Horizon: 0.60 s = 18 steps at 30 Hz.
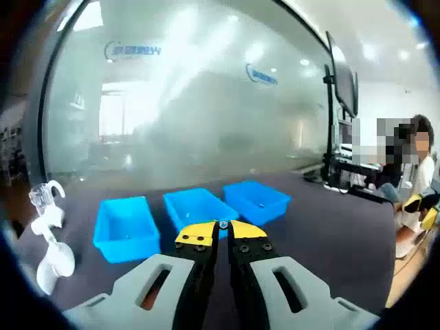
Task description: Sort the screws, nuts, and washers into the corresponding bins
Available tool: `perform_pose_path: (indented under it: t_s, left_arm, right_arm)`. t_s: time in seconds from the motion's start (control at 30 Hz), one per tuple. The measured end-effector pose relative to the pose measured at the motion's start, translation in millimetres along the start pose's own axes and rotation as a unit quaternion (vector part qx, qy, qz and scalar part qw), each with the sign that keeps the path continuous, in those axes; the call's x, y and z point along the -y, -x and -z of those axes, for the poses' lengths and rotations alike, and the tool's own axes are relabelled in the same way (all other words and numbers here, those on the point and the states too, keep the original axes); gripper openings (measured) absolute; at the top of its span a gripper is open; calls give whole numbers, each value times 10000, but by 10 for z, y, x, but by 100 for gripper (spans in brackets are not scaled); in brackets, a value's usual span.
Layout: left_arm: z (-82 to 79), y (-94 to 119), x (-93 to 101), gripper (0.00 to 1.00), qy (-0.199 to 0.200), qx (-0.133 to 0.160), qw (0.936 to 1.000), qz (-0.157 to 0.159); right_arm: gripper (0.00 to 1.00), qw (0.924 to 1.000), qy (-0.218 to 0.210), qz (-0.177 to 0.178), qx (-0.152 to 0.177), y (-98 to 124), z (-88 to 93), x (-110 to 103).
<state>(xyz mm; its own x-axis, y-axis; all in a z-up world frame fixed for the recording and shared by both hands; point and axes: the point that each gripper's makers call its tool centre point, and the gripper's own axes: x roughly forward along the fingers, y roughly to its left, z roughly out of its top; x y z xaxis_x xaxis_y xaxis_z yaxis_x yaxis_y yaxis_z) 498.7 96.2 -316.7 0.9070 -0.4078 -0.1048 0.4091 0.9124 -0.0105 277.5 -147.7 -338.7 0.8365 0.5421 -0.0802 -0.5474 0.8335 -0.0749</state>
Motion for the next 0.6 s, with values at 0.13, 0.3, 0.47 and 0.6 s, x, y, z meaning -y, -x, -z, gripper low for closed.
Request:
perform_pose_path:
  t_s: [0.13,0.3,0.47,0.6]
  left_arm:
    - [-87,-55,-352,4,-278,107,9985,-453]
    - [-144,-267,-797,4,-178,109,9964,-820]
    - [-197,-461,-1087,4,-243,88,9932,-1135]
    - [-132,-618,-1183,4,-120,-59,9926,-1206]
  right_arm:
    - [31,10000,18,25,19,11,-25,16]
    - [31,10000,74,54,-16,32,-31,44]
    - [31,9999,61,83,-10,36,-40,52]
    - [31,9999,73,117,-8,47,-53,70]
